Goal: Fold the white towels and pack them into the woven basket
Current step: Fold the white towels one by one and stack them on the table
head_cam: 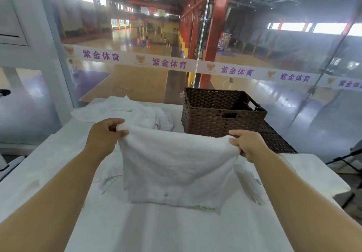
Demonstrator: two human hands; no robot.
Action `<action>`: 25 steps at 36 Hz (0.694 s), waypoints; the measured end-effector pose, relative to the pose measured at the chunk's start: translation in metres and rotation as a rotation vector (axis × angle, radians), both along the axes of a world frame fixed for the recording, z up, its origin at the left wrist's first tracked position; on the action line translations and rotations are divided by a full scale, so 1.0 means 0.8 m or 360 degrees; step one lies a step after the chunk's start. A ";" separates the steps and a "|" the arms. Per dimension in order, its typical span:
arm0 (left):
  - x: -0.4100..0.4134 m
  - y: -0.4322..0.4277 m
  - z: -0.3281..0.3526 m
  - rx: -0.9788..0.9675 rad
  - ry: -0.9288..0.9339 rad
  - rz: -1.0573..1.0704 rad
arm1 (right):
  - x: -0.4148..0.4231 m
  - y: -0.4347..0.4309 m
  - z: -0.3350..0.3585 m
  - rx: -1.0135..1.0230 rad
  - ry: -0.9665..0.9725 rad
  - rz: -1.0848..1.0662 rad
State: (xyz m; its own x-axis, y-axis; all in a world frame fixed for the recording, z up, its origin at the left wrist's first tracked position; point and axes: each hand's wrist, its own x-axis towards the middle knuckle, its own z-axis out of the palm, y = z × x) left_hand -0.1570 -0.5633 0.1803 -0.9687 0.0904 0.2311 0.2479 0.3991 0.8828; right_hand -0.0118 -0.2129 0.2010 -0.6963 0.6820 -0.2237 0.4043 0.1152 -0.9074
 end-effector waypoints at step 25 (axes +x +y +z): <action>0.054 0.002 -0.039 0.0314 -0.0001 -0.0164 | 0.107 -0.007 -0.027 0.0808 0.0406 0.0071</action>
State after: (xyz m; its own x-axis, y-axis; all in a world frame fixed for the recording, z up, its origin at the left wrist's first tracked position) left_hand -0.1142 -0.5618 0.1492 -0.9569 0.1421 0.2534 0.2777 0.1914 0.9414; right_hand 0.0735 -0.2186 0.1791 -0.7159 0.6289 0.3034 0.1644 0.5741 -0.8021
